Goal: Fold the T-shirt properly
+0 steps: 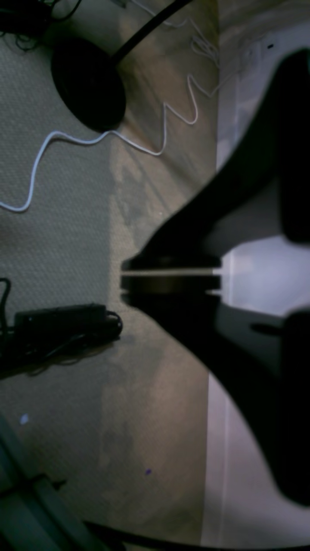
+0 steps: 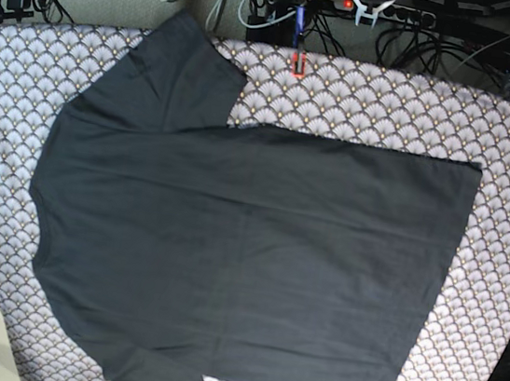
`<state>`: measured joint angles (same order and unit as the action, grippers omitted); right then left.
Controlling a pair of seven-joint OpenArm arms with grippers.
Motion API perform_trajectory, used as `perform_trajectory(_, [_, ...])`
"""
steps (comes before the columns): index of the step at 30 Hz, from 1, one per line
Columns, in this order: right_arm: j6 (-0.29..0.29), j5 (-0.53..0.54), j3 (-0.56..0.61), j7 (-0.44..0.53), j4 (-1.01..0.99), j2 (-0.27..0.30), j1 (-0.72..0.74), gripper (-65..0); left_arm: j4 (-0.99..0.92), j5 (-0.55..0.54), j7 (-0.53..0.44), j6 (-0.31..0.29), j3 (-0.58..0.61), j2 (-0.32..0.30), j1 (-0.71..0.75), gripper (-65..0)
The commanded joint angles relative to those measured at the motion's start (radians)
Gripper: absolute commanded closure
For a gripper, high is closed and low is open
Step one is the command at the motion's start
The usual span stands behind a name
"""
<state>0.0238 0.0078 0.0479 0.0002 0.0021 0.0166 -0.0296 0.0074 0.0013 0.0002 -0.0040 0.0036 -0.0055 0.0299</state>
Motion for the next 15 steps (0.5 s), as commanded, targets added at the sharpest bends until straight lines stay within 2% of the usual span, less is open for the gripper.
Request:
perform_trajectory(1, [-0.015, 0.004, -0.003, -0.001, 0.002, 0.003, 0.003, 0.0, 0.001, -0.005, -0.001, 0.002, 0.000, -0.003, 0.002, -0.2])
perform_trajectory(13, [-0.015, 0.004, -0.003, 0.002, 0.002, 0.015, -0.006, 0.0, 0.001, -0.007, -0.001, -0.003, -0.001, -0.003, 0.006, 0.0])
perform_trajectory(15, [-0.015, 0.004, -0.001, 0.033, 0.000, 0.018, -0.023, 0.0, 0.001, -0.007, -0.002, -0.004, -0.001, -0.003, 0.015, 0.0])
